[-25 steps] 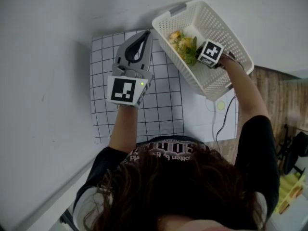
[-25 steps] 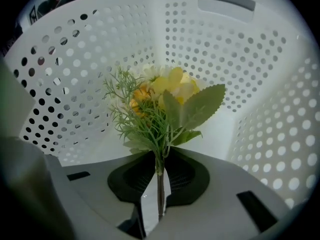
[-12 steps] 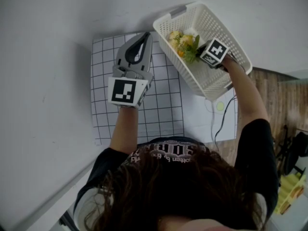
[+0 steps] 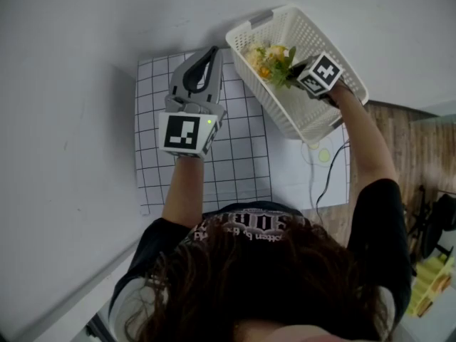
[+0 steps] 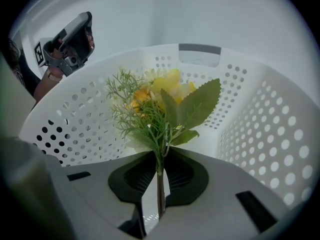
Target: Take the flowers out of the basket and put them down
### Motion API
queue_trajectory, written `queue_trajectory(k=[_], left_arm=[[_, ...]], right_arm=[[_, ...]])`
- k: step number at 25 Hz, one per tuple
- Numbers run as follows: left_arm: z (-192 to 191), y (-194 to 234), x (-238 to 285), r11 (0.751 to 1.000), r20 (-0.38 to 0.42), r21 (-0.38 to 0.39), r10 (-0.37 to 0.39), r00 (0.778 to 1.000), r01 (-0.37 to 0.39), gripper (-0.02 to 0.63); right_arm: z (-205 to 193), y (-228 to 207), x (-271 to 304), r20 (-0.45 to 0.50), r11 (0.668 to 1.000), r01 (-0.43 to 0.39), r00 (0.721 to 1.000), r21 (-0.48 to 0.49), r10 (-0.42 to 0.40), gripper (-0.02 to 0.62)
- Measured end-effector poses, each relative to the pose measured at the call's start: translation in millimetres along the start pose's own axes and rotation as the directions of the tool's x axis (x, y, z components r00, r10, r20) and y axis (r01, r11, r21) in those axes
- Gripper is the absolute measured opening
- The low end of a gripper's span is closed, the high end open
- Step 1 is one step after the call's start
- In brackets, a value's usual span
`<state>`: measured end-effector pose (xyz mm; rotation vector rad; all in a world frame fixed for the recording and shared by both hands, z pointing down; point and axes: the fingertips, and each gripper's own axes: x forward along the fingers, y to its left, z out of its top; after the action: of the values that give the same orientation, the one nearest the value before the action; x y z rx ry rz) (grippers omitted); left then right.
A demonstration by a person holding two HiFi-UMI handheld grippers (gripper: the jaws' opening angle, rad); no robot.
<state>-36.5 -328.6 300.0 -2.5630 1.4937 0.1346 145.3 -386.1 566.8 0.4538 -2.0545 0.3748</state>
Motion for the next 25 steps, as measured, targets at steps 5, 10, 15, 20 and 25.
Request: queue_trajectory(k=[5,10,15,20,25], left_arm=[[8.1,2.3,-3.7,1.0,0.014,-0.008,0.008,1.0,-0.008,-0.002],[16.7,3.4,-6.4,1.0,0.026,-0.006,0.011,1.0,-0.011,-0.003],[25.9,6.0,-9.5,1.0,0.039,0.013,0.018,0.999,-0.019,-0.003],[34.1,1.8,-15.3,1.0,0.039,0.022,0.017,0.999,-0.018,-0.003],[43.1,-3.1,-26.0,1.0,0.048,0.025,0.012,0.999,-0.014,-0.003]], right_arm=[[14.4,0.3,-16.4,0.058,1.0,0.016,0.998,0.018,-0.017,0.064],[29.3,1.5,-33.3,0.117,0.999,0.028,0.993,0.034,-0.032,0.064],[46.0,5.1,-49.6,0.165,0.999,0.041,0.985,0.032,-0.045,0.064],[60.7,11.1,-66.8,0.211,0.998,0.058,0.976,0.02,-0.061,0.064],[74.6,19.1,-83.6,0.25,0.996,0.082,0.965,0.02,-0.085,0.064]])
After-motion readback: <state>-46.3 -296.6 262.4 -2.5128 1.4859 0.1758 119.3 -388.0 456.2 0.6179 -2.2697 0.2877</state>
